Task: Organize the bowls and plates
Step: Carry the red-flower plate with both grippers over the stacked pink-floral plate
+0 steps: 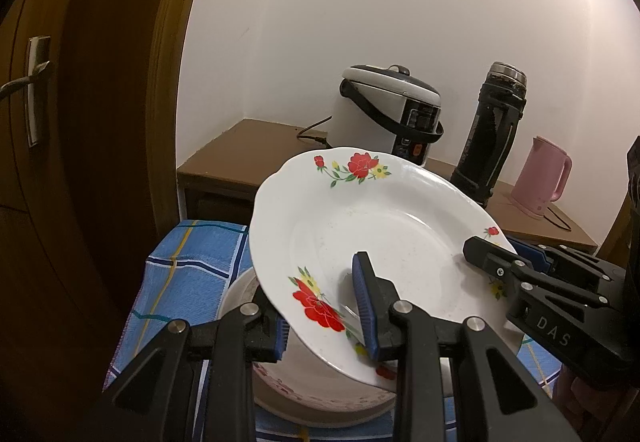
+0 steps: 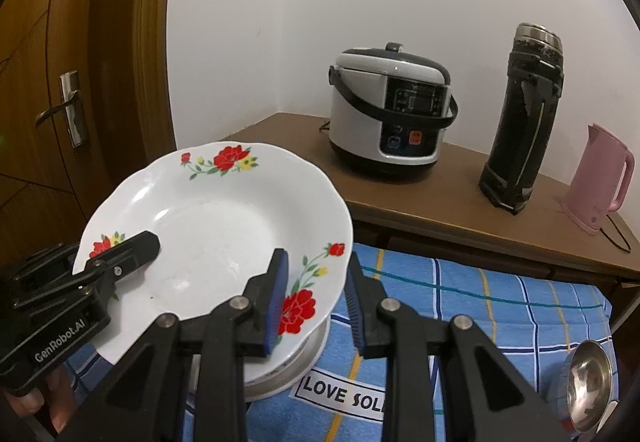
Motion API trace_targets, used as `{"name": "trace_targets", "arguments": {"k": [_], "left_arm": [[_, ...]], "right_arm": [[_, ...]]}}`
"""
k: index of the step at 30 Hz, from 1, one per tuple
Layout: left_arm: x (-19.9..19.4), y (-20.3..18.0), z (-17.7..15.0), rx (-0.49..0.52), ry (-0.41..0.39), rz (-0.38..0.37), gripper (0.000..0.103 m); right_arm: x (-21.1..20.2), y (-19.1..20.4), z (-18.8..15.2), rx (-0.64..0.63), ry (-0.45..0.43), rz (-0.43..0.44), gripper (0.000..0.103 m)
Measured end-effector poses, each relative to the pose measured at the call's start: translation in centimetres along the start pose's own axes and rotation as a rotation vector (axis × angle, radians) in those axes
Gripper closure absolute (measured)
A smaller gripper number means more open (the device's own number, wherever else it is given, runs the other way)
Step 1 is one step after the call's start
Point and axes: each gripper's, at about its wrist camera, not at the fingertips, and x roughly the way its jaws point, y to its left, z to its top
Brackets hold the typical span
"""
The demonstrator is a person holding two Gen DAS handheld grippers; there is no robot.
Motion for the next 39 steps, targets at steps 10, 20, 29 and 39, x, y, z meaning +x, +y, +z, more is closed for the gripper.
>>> {"name": "trace_targets", "arguments": {"k": [10,20,29,39], "left_arm": [[1.1,0.5,-0.7,-0.015,0.014,-0.014,0.071],[1.6,0.9,-1.2,-0.021,0.016,-0.016,0.071],[2.6,1.7,-1.8,-0.039,0.029,-0.021,0.071],[3.2,1.8,-1.9,-0.047,0.045,-0.017,0.071]], "right_arm": [[1.1,0.2,-0.3,-0.003,0.023,-0.012,0.075],[1.7,0.3,-0.4,-0.005,0.041,-0.017,0.075],[2.3,0.5,-0.7,-0.012,0.055,-0.021,0.075],[2.7,0.6,-1.0,-0.004,0.057,-0.031,0.075]]}}
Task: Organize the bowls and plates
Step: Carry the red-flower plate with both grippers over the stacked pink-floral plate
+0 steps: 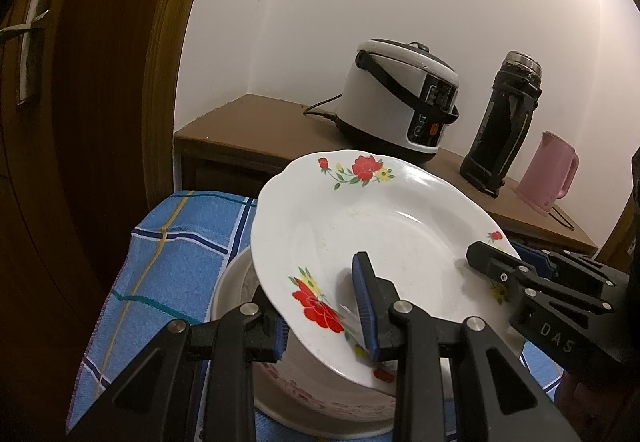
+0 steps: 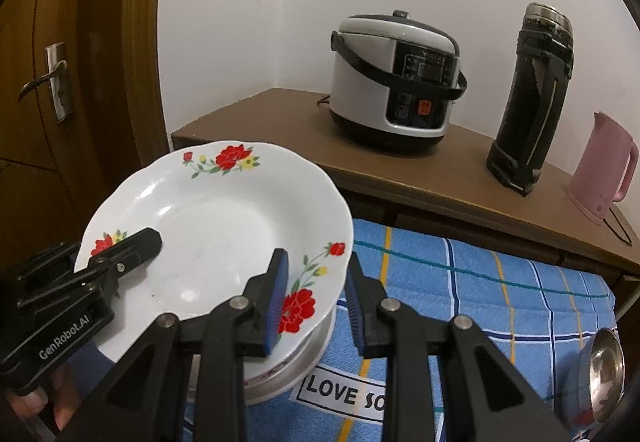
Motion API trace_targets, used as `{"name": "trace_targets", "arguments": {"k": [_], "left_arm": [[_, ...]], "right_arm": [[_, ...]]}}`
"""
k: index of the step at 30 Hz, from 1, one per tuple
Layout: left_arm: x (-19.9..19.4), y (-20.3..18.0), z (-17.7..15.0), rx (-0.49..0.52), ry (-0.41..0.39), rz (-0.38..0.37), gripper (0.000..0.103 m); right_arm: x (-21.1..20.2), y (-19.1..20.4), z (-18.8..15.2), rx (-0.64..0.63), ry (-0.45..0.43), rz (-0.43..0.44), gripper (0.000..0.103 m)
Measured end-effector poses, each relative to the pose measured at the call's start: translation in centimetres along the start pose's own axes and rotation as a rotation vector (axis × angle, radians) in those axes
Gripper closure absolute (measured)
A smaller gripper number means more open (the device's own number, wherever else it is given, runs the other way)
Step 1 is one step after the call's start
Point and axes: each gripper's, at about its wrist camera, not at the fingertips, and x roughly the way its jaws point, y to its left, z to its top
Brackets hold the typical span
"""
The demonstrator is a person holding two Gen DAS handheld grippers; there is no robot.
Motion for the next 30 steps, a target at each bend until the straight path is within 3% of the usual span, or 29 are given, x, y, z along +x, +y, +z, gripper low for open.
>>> {"name": "trace_targets", "arguments": {"k": [30], "left_arm": [[1.2,1.1,-0.7,-0.041,0.096,0.041,0.071]], "right_arm": [[2.1,0.5,-0.8,-0.015,0.071,0.033,0.075]]}}
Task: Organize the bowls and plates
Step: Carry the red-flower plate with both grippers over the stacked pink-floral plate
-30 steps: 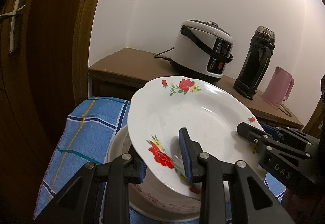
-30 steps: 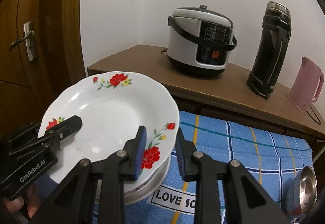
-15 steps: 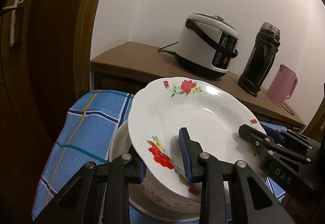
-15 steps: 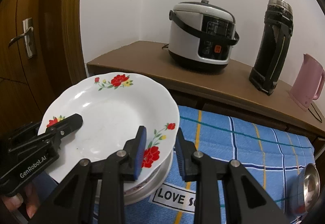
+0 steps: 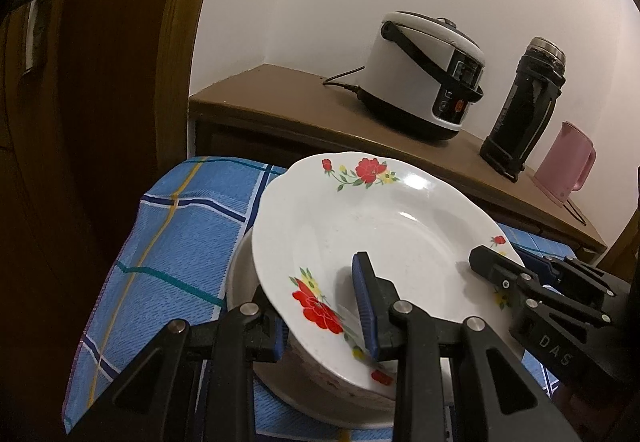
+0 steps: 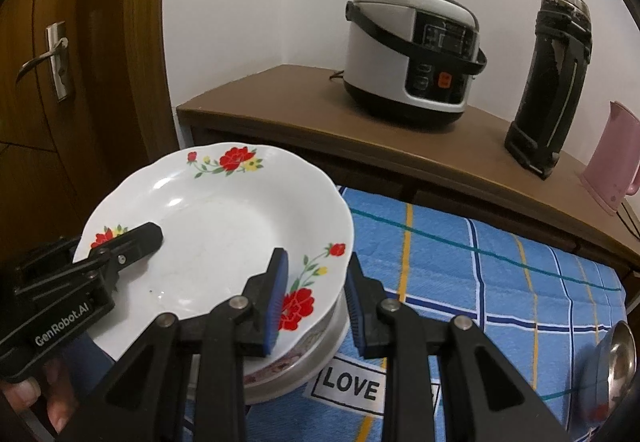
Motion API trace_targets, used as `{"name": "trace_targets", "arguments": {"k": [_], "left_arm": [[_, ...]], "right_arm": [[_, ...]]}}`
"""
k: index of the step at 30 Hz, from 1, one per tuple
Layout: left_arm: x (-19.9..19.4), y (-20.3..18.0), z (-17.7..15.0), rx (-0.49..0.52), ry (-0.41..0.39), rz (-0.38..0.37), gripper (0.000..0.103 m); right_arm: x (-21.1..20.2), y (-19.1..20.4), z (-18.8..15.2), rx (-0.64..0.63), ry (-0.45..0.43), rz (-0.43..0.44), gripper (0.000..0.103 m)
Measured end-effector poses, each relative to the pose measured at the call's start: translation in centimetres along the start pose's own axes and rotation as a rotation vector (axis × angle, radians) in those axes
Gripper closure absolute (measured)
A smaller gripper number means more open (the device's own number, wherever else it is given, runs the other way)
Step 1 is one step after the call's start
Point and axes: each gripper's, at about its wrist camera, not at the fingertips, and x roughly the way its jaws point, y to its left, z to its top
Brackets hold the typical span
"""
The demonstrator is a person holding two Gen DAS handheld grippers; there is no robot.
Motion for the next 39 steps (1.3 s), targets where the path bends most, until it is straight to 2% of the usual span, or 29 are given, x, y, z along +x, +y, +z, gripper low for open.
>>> {"name": "trace_targets", "arguments": {"k": [20,39], "left_arm": [[0.57,0.49,0.03,-0.034,0.045,-0.003,0.071],[0.48,0.19,-0.26,-0.006,0.065,-0.022,0.071]], "right_arm": [[0.86,0.30,-0.29,-0.008,0.018,-0.001,0.075],[1.10,0.17,-0.69,-0.006,0.025,0.008,0.075]]}}
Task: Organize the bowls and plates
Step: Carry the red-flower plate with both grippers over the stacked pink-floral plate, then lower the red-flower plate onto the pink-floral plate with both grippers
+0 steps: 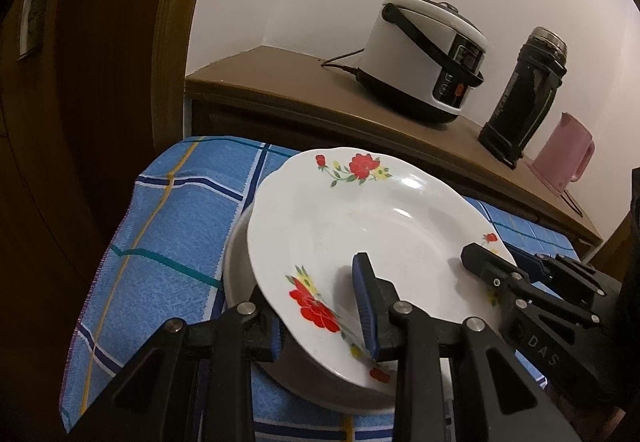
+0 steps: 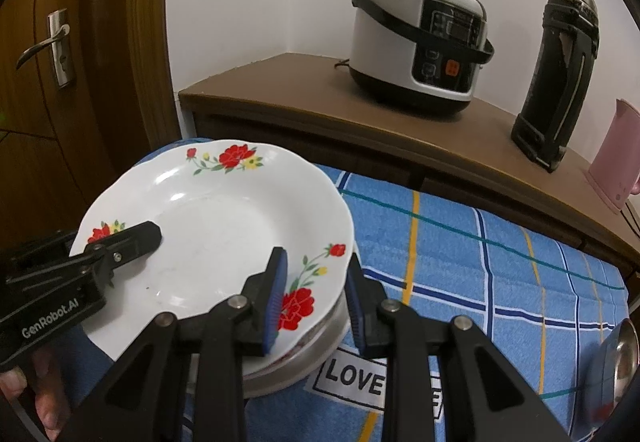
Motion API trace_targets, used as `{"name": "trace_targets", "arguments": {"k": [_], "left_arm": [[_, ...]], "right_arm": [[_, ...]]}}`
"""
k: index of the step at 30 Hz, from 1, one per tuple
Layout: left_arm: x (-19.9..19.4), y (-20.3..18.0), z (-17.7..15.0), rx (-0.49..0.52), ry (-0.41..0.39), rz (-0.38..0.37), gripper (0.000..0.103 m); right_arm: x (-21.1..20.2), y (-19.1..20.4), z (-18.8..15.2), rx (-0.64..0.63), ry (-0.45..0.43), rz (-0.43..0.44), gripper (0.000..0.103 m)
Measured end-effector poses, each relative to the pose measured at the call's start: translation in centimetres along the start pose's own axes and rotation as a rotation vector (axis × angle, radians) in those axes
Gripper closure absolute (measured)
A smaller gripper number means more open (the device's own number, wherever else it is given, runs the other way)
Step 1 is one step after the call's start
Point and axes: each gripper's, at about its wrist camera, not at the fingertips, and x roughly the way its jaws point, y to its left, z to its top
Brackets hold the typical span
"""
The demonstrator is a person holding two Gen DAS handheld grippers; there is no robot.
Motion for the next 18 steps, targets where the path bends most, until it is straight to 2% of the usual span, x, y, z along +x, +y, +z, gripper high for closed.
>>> {"name": "trace_targets", "arguments": {"k": [8,18], "left_arm": [[0.4,-0.8,0.0,0.048,0.029,-0.014,0.069],[1.1,-1.0,0.0,0.053,0.067,-0.015,0.068]], "right_arm": [[0.3,-0.4,-0.5,0.013,0.008,-0.011,0.074],[1.0,-0.6,-0.7,0.019,0.010,-0.019,0.074]]}}
